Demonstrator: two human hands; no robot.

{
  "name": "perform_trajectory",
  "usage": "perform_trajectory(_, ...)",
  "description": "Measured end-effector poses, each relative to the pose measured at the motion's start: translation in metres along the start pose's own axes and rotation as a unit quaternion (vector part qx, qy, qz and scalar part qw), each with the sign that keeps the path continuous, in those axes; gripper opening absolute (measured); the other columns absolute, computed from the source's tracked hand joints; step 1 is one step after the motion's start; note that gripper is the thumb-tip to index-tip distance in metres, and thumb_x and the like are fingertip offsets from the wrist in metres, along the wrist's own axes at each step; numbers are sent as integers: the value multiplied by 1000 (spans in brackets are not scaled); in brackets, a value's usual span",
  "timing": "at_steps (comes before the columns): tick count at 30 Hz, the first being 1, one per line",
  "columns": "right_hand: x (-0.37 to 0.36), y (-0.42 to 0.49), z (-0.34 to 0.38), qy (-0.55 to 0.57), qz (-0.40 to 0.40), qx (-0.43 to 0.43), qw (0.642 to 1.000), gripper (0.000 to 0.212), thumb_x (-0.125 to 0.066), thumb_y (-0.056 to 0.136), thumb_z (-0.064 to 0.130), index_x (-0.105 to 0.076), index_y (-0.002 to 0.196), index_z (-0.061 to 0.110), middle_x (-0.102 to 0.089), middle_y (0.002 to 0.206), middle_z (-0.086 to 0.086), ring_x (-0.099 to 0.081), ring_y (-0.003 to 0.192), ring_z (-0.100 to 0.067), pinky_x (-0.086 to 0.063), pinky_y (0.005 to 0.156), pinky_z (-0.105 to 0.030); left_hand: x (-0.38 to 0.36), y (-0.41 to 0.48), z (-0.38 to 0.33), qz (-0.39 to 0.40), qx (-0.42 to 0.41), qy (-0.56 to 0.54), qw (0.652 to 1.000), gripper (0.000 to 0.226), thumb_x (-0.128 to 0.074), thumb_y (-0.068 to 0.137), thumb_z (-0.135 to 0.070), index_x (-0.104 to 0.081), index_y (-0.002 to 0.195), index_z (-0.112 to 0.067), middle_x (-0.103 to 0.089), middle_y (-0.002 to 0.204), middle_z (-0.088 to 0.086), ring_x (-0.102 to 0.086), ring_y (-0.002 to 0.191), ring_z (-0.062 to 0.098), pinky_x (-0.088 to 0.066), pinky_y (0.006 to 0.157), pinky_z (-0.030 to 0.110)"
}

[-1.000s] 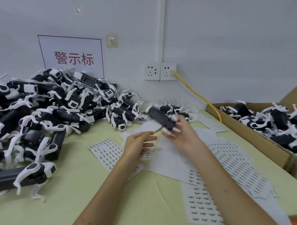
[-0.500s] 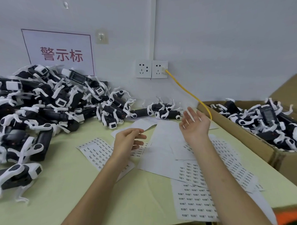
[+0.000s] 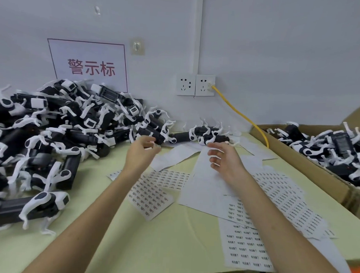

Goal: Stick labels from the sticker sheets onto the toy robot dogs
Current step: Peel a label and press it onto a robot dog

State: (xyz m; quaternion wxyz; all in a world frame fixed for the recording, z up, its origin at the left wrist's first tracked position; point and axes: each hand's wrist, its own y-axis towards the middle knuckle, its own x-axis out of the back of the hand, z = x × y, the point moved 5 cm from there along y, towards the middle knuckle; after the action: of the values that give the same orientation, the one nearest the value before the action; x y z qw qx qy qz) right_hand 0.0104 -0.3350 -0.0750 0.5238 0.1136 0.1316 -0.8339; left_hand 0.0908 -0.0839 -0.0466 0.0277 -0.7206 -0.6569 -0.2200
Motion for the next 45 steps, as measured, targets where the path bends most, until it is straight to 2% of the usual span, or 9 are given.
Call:
perform_trajectory(3,-5,-1,-3,-32,13,3,999,18,-61,92,24,-74,91,12,-63,70,-2,-49,52,-13,-37,54,-25,16,25,14,-19,-51,229,972,62,-76,91,-32,-51,147,-22,-53,146,0,-60,114,20,-51,96,40)
perform_trajectory(8,-12,-2,-7,-73,36,11,997,18,-60,93,22,-75,89,12,-63,71,-3,-50,52,-14,-37,55,-25,-8,46,45,104,-99,476,868,72,-66,97,-46,-33,160,-33,-22,171,-1,-41,146,29,-49,107,50)
perform_trajectory(12,-17,-3,-11,-100,52,16,994,20,-59,93,21,-76,93,12,-65,73,-3,-51,54,-15,-39,58,-26,-18,61,51,87,-48,413,905,74,-69,94,-46,-37,158,-26,-26,169,3,-46,142,35,-45,111,51)
perform_trajectory(18,-18,-1,-10,-102,64,22,992,19,-60,93,21,-76,93,11,-65,74,-3,-52,56,-15,-39,59,-26,-26,65,38,-6,-106,317,943,42,-58,91,6,-71,126,-13,-64,122,10,-62,109,33,-52,91,43)
perform_trajectory(24,-25,-7,-9,-126,66,28,989,17,-61,93,21,-75,91,12,-64,73,-3,-52,54,-14,-40,57,-24,-13,44,-18,-99,-163,167,967,23,-66,101,-24,-78,117,-13,-79,101,7,-70,76,16,-50,73,14)
perform_trajectory(27,-27,-9,-6,-155,50,61,985,13,-62,94,19,-74,99,15,-67,84,-3,-58,62,-15,-43,59,-24,-8,34,-37,-108,-93,-37,989,21,-69,100,-28,-79,110,-13,-77,87,4,-73,67,17,-63,78,34)
perform_trajectory(33,-38,-14,-6,-289,72,209,932,64,-81,86,22,-52,143,26,-54,132,5,-59,116,-11,-47,98,-27,-21,2,-34,-95,19,-297,950,14,-71,99,-27,-74,103,-14,-74,91,10,-76,65,20,-59,61,22)
perform_trajectory(42,-46,-21,-4,-403,81,343,845,54,-83,80,19,-65,130,27,-60,126,14,-55,118,-8,-41,85,-5,-22,-10,15,-45,173,-437,881,38,-73,96,-29,-68,120,-1,-64,115,16,-77,68,18,-59,62,19)
perform_trajectory(45,-47,-22,-5,-390,93,337,851,50,-80,81,14,-68,128,25,-62,124,10,-57,117,-11,-53,89,-24,-21,-12,21,-2,177,-445,878,36,-72,96,-32,-69,118,-3,-64,113,16,-76,67,15,-58,61,18)
